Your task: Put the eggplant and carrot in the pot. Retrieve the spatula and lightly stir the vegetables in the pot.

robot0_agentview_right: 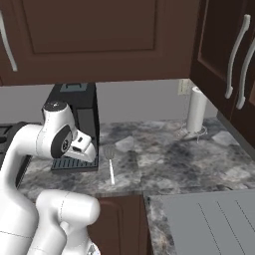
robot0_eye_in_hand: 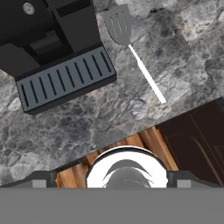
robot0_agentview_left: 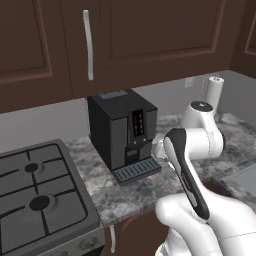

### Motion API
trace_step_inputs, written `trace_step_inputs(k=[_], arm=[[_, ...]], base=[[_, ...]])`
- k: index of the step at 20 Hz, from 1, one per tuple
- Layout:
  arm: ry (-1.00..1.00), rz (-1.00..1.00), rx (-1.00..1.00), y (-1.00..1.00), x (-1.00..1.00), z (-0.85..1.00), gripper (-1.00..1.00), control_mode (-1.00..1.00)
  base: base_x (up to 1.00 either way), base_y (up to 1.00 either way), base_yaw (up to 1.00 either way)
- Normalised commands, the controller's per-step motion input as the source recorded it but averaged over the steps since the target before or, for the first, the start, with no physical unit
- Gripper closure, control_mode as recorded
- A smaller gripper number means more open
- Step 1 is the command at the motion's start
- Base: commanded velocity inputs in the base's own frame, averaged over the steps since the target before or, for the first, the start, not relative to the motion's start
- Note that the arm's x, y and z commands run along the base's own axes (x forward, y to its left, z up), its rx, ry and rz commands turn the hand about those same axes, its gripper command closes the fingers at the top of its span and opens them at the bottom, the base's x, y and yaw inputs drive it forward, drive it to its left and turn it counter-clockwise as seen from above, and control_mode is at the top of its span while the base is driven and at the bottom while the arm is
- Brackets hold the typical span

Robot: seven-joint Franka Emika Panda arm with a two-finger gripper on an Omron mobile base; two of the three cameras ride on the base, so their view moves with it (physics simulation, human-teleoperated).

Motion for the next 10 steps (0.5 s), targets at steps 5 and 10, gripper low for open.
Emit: trace_step_inputs(k=[5,10], arm=[[0.0,0.0,0.0,0.0,0.0,0.0,-1.0,-1.0],[0.13,0.03,-0.09,0.02,0.06,0.09,-1.0,-1.0]], base=[[0.0,0.0,0.0],[0.0,0.0,0.0]])
